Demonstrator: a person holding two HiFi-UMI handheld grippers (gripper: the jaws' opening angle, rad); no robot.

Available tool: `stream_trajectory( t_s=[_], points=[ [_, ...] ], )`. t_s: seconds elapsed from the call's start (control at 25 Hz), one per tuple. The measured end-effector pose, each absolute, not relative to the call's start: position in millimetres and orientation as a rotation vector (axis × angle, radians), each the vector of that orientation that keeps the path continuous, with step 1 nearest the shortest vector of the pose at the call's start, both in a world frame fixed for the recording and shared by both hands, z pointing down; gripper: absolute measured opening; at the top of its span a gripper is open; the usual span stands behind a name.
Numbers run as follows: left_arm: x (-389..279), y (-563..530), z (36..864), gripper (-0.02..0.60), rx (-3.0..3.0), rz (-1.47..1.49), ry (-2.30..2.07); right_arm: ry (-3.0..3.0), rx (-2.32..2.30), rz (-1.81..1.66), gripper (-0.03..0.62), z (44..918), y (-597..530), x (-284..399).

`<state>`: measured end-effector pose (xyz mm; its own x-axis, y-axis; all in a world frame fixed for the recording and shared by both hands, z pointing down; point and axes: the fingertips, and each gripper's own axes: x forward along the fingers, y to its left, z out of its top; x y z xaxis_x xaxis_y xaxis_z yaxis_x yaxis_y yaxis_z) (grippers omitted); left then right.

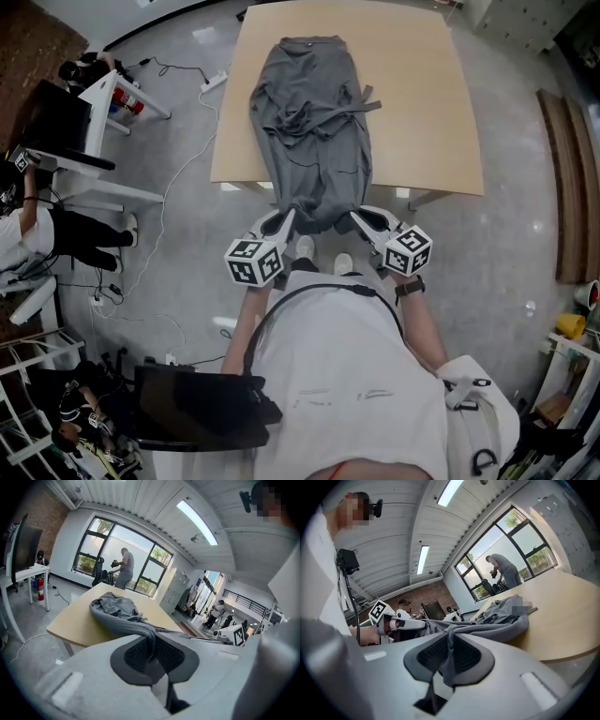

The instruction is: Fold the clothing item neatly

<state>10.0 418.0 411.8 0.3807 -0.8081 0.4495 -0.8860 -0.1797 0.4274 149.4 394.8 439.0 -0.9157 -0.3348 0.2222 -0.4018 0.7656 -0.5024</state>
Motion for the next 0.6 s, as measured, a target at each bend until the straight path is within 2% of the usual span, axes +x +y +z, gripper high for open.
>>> stream_trajectory(
  t_s=[0.32, 0.6],
  points=[
    [-12.5, 425.7, 360.2, 0.020, 1.987, 0.014, -1.524, -2.948, 0.573, 0.784, 0.044, 397.5, 400.7, 160.6],
    [-43.2, 369.1, 331.5, 0.020, 2.008, -0.109, -1.532, -2.993, 0.672, 0.732, 0.046, 364.8, 338.9, 149.0]
  ],
)
